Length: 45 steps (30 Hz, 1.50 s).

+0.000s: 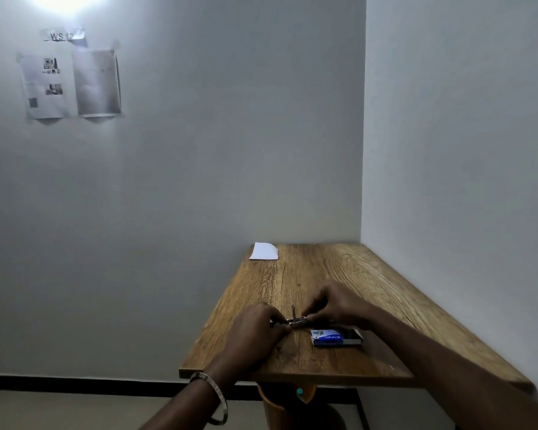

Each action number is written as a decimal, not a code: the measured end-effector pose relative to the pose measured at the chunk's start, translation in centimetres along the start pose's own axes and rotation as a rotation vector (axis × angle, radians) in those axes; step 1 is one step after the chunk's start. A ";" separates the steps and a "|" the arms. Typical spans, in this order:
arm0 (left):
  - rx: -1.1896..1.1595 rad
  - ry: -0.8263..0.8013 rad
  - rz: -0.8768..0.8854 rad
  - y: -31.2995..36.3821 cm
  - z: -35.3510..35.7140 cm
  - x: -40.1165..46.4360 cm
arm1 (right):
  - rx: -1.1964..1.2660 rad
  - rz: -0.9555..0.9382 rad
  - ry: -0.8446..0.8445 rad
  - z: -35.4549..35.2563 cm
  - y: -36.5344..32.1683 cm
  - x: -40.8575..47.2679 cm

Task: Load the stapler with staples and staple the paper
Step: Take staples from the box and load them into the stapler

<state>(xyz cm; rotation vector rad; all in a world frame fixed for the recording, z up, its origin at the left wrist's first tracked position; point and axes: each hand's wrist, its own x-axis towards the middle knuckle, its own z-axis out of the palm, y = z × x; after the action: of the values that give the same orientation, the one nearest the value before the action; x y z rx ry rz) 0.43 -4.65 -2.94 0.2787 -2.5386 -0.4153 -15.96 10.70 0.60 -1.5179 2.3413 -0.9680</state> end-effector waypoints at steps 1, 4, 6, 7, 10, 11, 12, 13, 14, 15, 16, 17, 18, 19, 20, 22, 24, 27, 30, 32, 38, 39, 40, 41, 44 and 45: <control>-0.003 0.000 -0.001 0.0 0.0 0.0 | 0.009 0.002 -0.005 0.0 0.0 0.0; -0.004 0.001 -0.005 0.1 0.0 -0.1 | 0.019 0.004 -0.014 -0.1 0.0 -0.1; -0.008 -0.003 -0.010 0.1 0.0 -0.1 | 0.022 0.009 -0.020 -0.1 0.0 -0.1; -0.009 -0.003 -0.012 0.1 0.0 -0.1 | 0.025 0.012 -0.021 -0.1 0.0 -0.1; -0.012 -0.007 -0.019 0.1 -0.1 0.0 | 0.009 0.008 -0.013 0.0 0.1 0.0; -0.014 -0.009 -0.020 0.2 -0.1 0.0 | -0.003 0.005 -0.013 0.0 0.1 -0.1; -0.014 -0.009 -0.020 0.2 -0.1 0.0 | -0.018 -0.002 -0.014 0.0 0.1 -0.1; -0.013 -0.010 -0.020 0.1 -0.1 0.0 | -0.039 -0.017 -0.016 0.0 0.0 -0.1; -0.010 -0.011 -0.018 0.1 -0.1 0.0 | -0.064 -0.035 -0.013 0.1 -0.1 -0.1; -0.009 -0.010 -0.016 0.1 -0.1 0.0 | -0.087 -0.053 -0.004 0.1 -0.1 -0.2; -0.009 -0.009 -0.016 0.1 -0.1 0.0 | -0.099 -0.067 0.005 0.2 -0.1 -0.2; -0.011 -0.006 -0.016 0.1 0.0 0.0 | -0.103 -0.078 0.010 0.2 -0.1 -0.3; -0.013 -0.004 -0.017 0.1 0.0 0.0 | -0.109 -0.084 0.009 0.2 0.0 -0.3; -0.013 -0.003 -0.016 0.1 -0.1 0.0 | -0.118 -0.086 0.003 0.2 0.1 -0.3; -0.013 -0.002 -0.015 0.1 -0.1 0.0 | -0.124 -0.084 -0.005 0.2 0.1 -0.3; -0.017 0.003 -0.015 0.1 0.0 -0.1 | -0.118 -0.066 -0.011 -0.1 0.4 -0.5; -0.020 0.006 -0.020 0.0 0.0 -0.1 | -0.116 -0.037 0.006 -0.7 0.8 -0.8; -0.019 0.005 -0.026 0.0 0.1 0.0 | -0.100 0.004 0.014 -1.7 1.4 -1.3; -0.021 0.000 -0.030 -0.1 0.2 0.2 | -0.078 0.000 0.069 -2.3 1.5 -1.7; -0.017 -0.008 -0.033 -0.1 0.2 0.2 | -0.052 -0.036 0.127 -2.1 0.9 -1.6; -0.002 -0.021 -0.027 -0.2 0.2 0.0 | -0.185 -0.253 0.094 -0.3 -2.4 -0.7; 0.000 -0.012 -0.027 -0.2 0.2 0.0 | -0.229 -0.275 0.081 0.1 -2.8 -0.5; 0.000 -0.004 -0.027 -0.2 0.2 0.0 | -0.269 -0.288 0.081 0.4 -3.0 -0.3; -0.002 0.002 -0.029 -0.2 0.2 0.0 | -0.300 -0.293 0.092 0.6 -3.0 -0.1; -0.012 0.007 -0.033 -0.1 0.2 0.0 | -0.323 -0.245 0.143 0.5 -2.3 0.0; -0.010 0.012 -0.033 -0.1 0.2 0.0 | -0.317 -0.221 0.147 0.3 -1.9 0.0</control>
<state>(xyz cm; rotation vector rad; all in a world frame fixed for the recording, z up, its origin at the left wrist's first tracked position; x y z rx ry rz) 0.32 -4.70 -3.12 0.3187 -2.5223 -0.4377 -14.41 10.08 1.46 -1.9184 2.5694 -0.8055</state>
